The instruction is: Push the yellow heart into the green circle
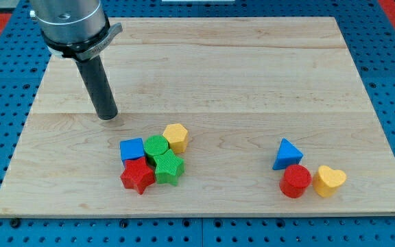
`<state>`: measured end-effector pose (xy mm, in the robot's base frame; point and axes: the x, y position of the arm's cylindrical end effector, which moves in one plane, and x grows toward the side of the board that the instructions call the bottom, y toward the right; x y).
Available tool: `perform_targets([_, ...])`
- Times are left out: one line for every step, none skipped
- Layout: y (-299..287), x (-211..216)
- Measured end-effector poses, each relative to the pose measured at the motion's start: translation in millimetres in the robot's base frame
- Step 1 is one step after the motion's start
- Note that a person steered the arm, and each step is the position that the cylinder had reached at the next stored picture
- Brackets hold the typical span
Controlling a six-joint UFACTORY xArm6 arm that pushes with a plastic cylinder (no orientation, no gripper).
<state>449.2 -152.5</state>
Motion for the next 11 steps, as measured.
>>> perform_targets([0.0, 0.0])
perform_targets([10.2, 0.0])
perform_targets([5.2, -5.4])
perform_targets([65.3, -90.0])
perform_targets([176.5, -68.8])
perform_targets([278.8, -13.3])
perform_targets([345.6, 77.5])
perform_targets([420.4, 100.0])
perform_targets([409.1, 143.2])
perform_targets([337.9, 133.0])
perform_targets([282.3, 106.0])
